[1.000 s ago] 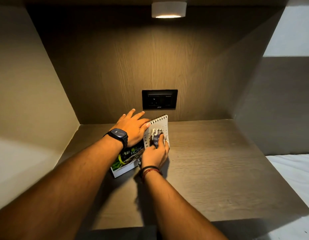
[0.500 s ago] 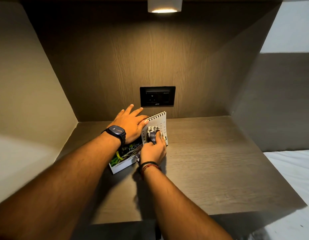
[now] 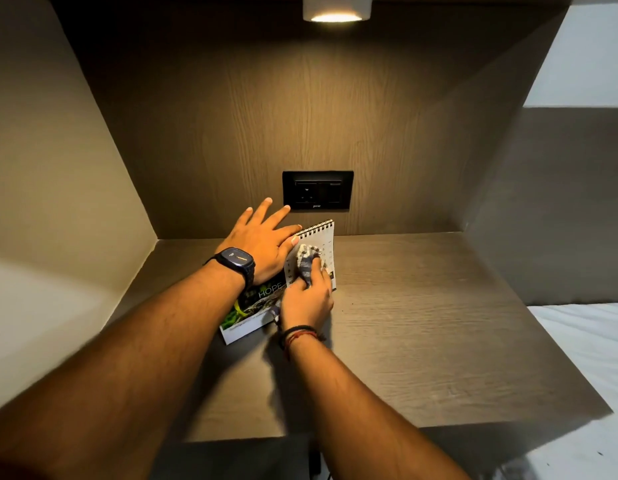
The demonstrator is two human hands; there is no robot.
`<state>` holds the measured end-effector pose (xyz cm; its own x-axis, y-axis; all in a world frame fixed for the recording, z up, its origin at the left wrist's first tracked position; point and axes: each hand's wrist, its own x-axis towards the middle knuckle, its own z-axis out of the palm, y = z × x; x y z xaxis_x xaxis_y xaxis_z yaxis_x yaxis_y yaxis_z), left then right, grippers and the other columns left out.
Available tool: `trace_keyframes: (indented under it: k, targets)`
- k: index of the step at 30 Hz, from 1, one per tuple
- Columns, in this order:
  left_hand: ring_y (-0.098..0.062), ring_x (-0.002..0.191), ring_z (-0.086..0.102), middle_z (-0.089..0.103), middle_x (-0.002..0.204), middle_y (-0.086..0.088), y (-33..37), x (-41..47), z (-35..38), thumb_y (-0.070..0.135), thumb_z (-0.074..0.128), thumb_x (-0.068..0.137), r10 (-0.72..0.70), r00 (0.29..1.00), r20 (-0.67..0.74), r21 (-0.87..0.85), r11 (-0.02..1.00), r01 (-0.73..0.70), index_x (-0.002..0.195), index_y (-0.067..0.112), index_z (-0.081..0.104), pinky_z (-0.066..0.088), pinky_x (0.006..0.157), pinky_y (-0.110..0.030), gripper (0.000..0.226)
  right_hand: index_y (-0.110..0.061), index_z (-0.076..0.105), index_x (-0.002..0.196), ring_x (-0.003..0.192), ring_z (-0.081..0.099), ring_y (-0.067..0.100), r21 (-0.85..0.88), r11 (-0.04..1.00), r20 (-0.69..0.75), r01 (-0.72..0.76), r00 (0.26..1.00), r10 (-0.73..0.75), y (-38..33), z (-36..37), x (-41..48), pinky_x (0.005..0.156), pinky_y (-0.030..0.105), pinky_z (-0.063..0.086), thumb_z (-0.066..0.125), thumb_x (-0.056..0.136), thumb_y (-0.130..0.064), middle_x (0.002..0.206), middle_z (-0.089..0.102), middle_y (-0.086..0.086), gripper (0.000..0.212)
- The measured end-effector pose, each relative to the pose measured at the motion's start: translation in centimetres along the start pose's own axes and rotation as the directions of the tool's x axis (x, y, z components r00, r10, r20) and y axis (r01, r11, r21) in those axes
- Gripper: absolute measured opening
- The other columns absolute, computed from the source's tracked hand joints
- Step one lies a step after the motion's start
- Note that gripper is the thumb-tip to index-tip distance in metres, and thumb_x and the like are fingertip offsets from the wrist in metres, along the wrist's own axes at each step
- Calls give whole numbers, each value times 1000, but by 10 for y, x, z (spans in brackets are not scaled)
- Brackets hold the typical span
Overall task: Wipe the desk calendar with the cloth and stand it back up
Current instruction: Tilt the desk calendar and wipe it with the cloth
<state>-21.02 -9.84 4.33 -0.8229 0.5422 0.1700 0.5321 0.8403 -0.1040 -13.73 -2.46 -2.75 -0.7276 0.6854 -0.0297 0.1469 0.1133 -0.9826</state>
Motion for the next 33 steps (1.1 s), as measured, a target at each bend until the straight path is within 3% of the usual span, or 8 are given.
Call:
trace_keyframes:
  k: [4, 9, 11, 15, 20, 25, 30, 33]
  targets:
    - [-24, 144, -3, 11, 158, 3, -2, 1, 1, 52, 10, 94, 5, 1000, -3, 3, 1000, -5, 142, 40, 25, 2, 116, -47, 52, -27, 44, 133, 133, 38, 15, -147, 968, 159, 206, 970, -182, 28, -4, -31, 103, 17, 20, 45, 80, -5, 149, 37, -4, 57]
    - [-25, 144, 0, 11, 158, 2, -1, 0, 0, 55, 11, 93, 17, 1000, -3, 17, 1000, -17, 143, 39, 22, 5, 115, -48, 54, -17, 46, 133, 133, 38, 19, -5, 999, 30, -38, 999, 38, 15, -4, -4, 99, 13, 20, 44, 81, 3, 147, 41, 5, 56]
    - [-26, 144, 3, 12, 158, 2, -1, 0, -1, 57, 12, 92, 18, 1000, -6, 24, 1000, -18, 143, 39, 21, 6, 115, -48, 55, -18, 46, 133, 135, 36, 17, 16, 999, 21, 42, 999, -43, 5, -1, -10, 100, 9, 18, 44, 80, 3, 147, 40, 5, 57]
    - [-32, 139, 16, 19, 156, 1, 0, -1, -2, 58, 19, 92, 2, 1000, -18, 25, 1000, -2, 143, 39, 22, 16, 113, -50, 55, -24, 43, 136, 137, 32, 14, -58, 983, 122, 177, 978, -169, 19, 1, -32, 106, 17, 19, 44, 81, -1, 150, 35, -2, 59]
    - [-33, 133, 23, 24, 155, 0, 2, -3, -3, 57, 22, 92, 4, 999, -40, 20, 1000, -3, 143, 39, 23, 24, 108, -50, 54, -18, 42, 136, 136, 35, 20, 2, 999, -1, -43, 999, 43, 16, -1, -9, 104, 18, 21, 44, 84, 2, 149, 36, 5, 56]
    - [-33, 135, 20, 21, 156, 0, 0, -2, -1, 58, 22, 92, 9, 999, -45, 15, 1000, -9, 143, 39, 23, 22, 109, -50, 55, -22, 44, 135, 135, 35, 16, -34, 990, 89, 134, 987, -131, 20, 1, -31, 108, 21, 25, 44, 82, 1, 149, 36, 0, 58]
    - [-33, 137, 19, 20, 156, 0, 1, -2, 0, 58, 21, 92, 14, 998, -65, 29, 999, -12, 143, 38, 23, 19, 110, -50, 55, -17, 46, 134, 134, 37, 18, 39, 999, -31, 9, 1000, -8, 7, 6, -17, 101, 12, 19, 44, 82, 3, 148, 39, 5, 55]
    - [-33, 138, 16, 19, 156, 0, 1, -2, 1, 58, 20, 92, 22, 997, -70, 44, 999, -19, 143, 38, 23, 16, 112, -50, 55, -19, 46, 134, 135, 36, 18, 40, 996, -12, 77, 997, -76, 2, 11, -25, 98, 8, 19, 44, 83, 3, 149, 37, 2, 56]
